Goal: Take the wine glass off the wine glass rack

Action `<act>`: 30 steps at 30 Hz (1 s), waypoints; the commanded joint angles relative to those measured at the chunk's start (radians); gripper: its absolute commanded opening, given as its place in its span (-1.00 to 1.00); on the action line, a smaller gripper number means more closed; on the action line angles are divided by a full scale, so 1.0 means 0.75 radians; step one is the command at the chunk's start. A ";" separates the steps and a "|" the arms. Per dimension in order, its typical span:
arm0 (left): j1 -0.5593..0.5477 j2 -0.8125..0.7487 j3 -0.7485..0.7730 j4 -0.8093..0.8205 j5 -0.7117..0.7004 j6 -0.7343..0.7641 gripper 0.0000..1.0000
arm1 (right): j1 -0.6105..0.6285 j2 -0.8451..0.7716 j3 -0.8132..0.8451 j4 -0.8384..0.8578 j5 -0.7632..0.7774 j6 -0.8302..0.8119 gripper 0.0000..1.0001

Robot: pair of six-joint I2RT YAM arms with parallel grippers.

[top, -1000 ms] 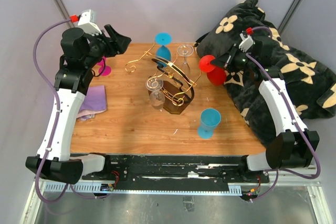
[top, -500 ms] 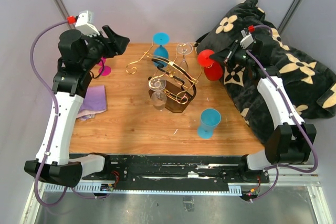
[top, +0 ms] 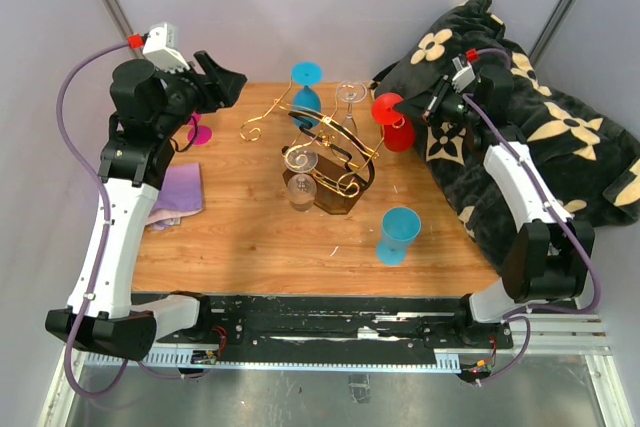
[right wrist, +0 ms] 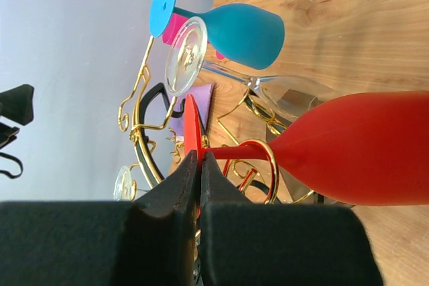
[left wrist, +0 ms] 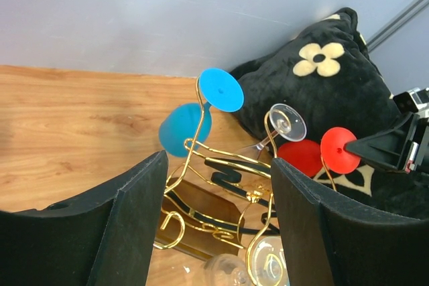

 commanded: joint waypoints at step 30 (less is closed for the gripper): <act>-0.004 -0.055 -0.016 -0.041 -0.091 0.087 0.42 | -0.014 -0.491 0.161 -1.040 0.144 -0.720 -0.99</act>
